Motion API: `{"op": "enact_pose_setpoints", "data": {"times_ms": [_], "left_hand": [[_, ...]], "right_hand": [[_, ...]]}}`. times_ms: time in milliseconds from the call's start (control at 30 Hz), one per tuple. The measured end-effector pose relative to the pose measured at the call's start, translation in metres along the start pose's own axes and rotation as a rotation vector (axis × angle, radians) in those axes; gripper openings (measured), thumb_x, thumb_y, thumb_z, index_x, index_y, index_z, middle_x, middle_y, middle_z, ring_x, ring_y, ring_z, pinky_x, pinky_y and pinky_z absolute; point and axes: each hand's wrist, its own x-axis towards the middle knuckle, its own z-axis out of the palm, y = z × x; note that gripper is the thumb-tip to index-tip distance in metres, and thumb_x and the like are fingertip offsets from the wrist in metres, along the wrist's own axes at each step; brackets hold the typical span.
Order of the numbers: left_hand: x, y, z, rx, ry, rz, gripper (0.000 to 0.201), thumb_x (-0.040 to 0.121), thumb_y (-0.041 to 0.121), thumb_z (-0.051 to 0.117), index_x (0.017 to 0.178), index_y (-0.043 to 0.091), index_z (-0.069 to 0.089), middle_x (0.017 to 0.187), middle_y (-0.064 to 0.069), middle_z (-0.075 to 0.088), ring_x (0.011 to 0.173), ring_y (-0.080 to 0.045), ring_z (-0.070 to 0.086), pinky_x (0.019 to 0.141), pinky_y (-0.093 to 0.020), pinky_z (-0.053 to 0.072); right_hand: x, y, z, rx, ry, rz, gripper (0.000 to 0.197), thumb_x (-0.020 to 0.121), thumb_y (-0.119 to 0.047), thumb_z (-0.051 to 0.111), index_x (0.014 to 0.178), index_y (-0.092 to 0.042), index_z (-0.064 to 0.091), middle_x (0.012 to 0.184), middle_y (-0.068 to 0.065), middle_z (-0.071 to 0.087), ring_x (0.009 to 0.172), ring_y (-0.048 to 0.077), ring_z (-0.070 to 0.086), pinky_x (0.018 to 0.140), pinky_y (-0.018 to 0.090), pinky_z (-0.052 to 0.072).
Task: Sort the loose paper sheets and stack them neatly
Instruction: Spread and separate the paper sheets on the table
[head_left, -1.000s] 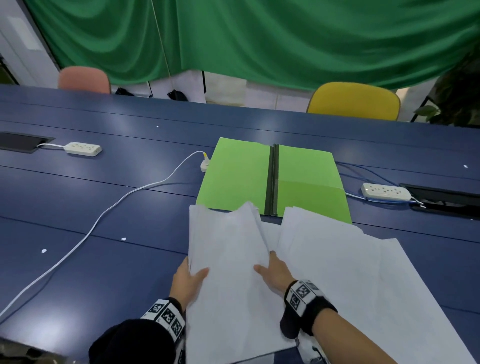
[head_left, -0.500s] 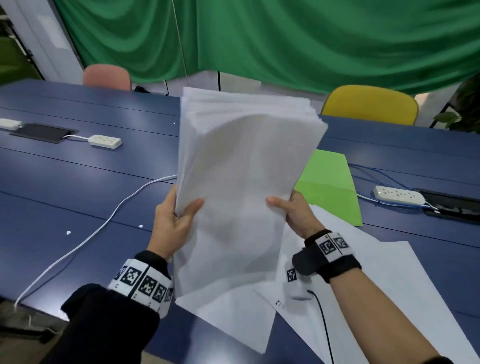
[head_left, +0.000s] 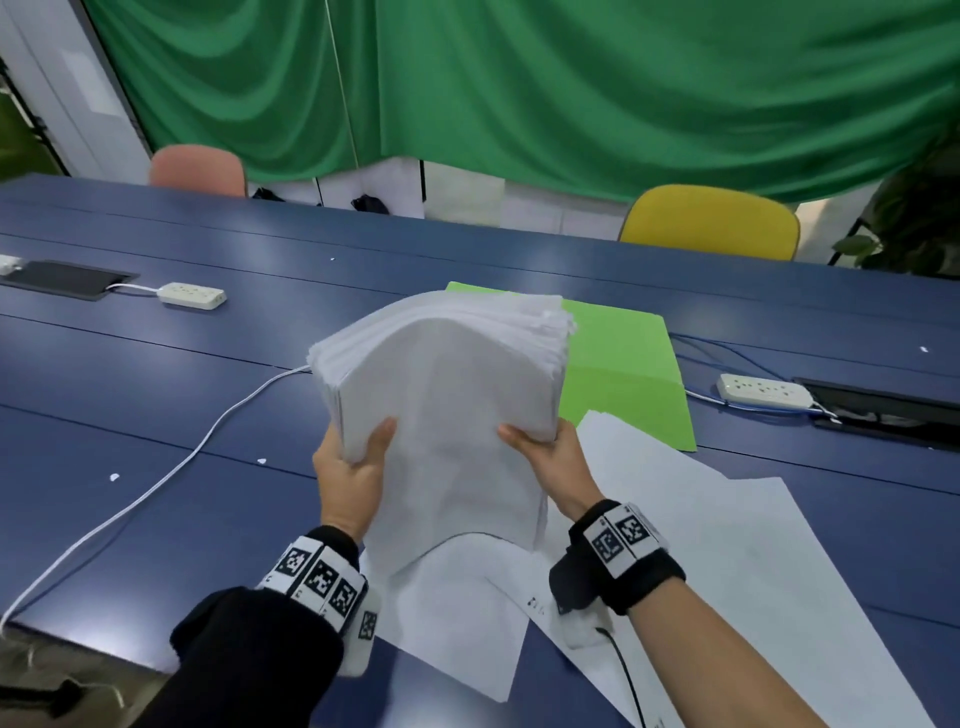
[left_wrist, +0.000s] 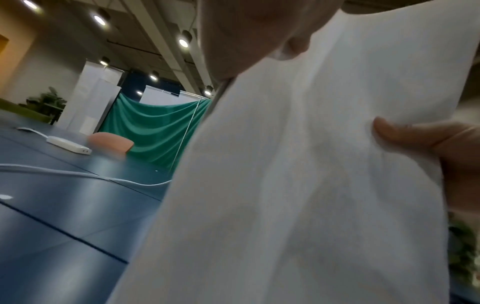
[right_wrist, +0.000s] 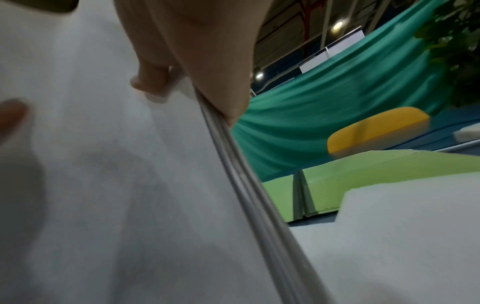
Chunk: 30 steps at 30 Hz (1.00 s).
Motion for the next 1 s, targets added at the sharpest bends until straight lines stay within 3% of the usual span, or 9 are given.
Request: {"op": "enact_pose_setpoints", "data": {"times_ms": [200, 267, 400, 533, 667, 733, 833, 900, 1000], "left_hand": [[-0.011, -0.015, 0.003, 0.065, 0.018, 0.019, 0.031, 0.084, 0.012, 0.065, 0.114, 0.008, 0.059, 0.101, 0.001, 0.065, 0.089, -0.007, 0.063, 0.082, -0.02, 0.05], [-0.014, -0.023, 0.007, 0.122, 0.017, -0.015, 0.037, 0.085, 0.022, 0.066, 0.117, 0.009, 0.057, 0.104, 0.002, 0.062, 0.093, -0.006, 0.06, 0.08, -0.011, 0.045], [0.004, -0.008, 0.027, 0.27, 0.013, 0.02, 0.026, 0.092, 0.023, 0.056, 0.112, 0.006, 0.056, 0.097, 0.0, 0.061, 0.093, -0.022, 0.061, 0.079, -0.023, 0.042], [0.027, 0.004, 0.05, 0.22, -0.153, 0.013, 0.02, 0.098, 0.029, 0.042, 0.104, 0.014, 0.055, 0.092, 0.013, 0.059, 0.082, 0.002, 0.054, 0.072, -0.003, 0.041], [0.045, -0.056, 0.04, 0.419, -0.237, -0.25, 0.035, 0.095, 0.039, 0.042, 0.087, 0.009, 0.058, 0.092, -0.007, 0.063, 0.088, -0.026, 0.058, 0.081, -0.034, 0.044], [0.036, -0.095, 0.02, 0.789, -0.335, -0.376, 0.027, 0.093, 0.031, 0.051, 0.096, 0.005, 0.057, 0.102, -0.016, 0.059, 0.102, -0.033, 0.055, 0.083, -0.034, 0.039], [0.008, -0.127, 0.001, 1.154, -0.444, -0.571, 0.061, 0.085, 0.039, 0.063, 0.128, 0.003, 0.04, 0.136, -0.017, 0.038, 0.125, -0.037, 0.037, 0.101, -0.04, 0.035], [0.0, -0.126, 0.0, 1.123, -0.441, -0.588, 0.073, 0.081, 0.035, 0.069, 0.134, 0.003, 0.033, 0.139, -0.018, 0.032, 0.125, -0.038, 0.039, 0.102, -0.041, 0.035], [0.0, -0.124, 0.001, 1.032, -0.509, -0.603, 0.057, 0.08, 0.025, 0.072, 0.124, 0.0, 0.046, 0.129, -0.018, 0.053, 0.118, -0.033, 0.051, 0.092, -0.034, 0.042]], "right_hand": [[-0.016, 0.013, -0.014, -0.036, 0.05, 0.052, 0.019, 0.08, -0.006, 0.069, 0.095, -0.017, 0.065, 0.087, -0.006, 0.072, 0.077, 0.004, 0.068, 0.07, 0.017, 0.053], [-0.02, 0.022, -0.01, -0.122, 0.045, 0.099, 0.019, 0.084, -0.011, 0.067, 0.101, -0.016, 0.063, 0.099, 0.005, 0.069, 0.089, 0.016, 0.067, 0.075, 0.022, 0.054], [-0.013, 0.006, -0.01, -0.191, 0.165, 0.042, 0.028, 0.087, -0.012, 0.063, 0.113, -0.004, 0.061, 0.105, 0.011, 0.067, 0.096, 0.022, 0.064, 0.087, 0.033, 0.051], [-0.007, -0.025, -0.057, -0.079, 0.137, 0.041, 0.016, 0.088, -0.004, 0.059, 0.104, -0.008, 0.062, 0.079, -0.004, 0.071, 0.066, 0.002, 0.066, 0.064, 0.019, 0.053], [-0.01, -0.002, -0.113, -0.003, 0.118, 0.276, 0.019, 0.088, -0.001, 0.056, 0.106, -0.007, 0.061, 0.074, -0.005, 0.073, 0.066, 0.009, 0.069, 0.062, 0.023, 0.056], [-0.02, 0.038, -0.134, -0.131, 0.146, 0.471, 0.025, 0.087, -0.002, 0.058, 0.111, 0.002, 0.059, 0.08, 0.006, 0.072, 0.071, 0.02, 0.068, 0.067, 0.029, 0.055], [-0.03, 0.093, -0.156, -0.389, 0.271, 0.651, 0.041, 0.085, -0.003, 0.064, 0.12, 0.014, 0.052, 0.11, 0.023, 0.062, 0.096, 0.032, 0.06, 0.088, 0.041, 0.047], [-0.03, 0.103, -0.159, -0.409, 0.303, 0.658, 0.042, 0.084, -0.004, 0.064, 0.12, 0.014, 0.05, 0.118, 0.027, 0.059, 0.107, 0.037, 0.058, 0.095, 0.045, 0.045], [-0.028, 0.105, -0.159, -0.409, 0.321, 0.645, 0.041, 0.086, -0.005, 0.063, 0.121, 0.012, 0.05, 0.114, 0.023, 0.06, 0.104, 0.036, 0.058, 0.098, 0.046, 0.045]]}}
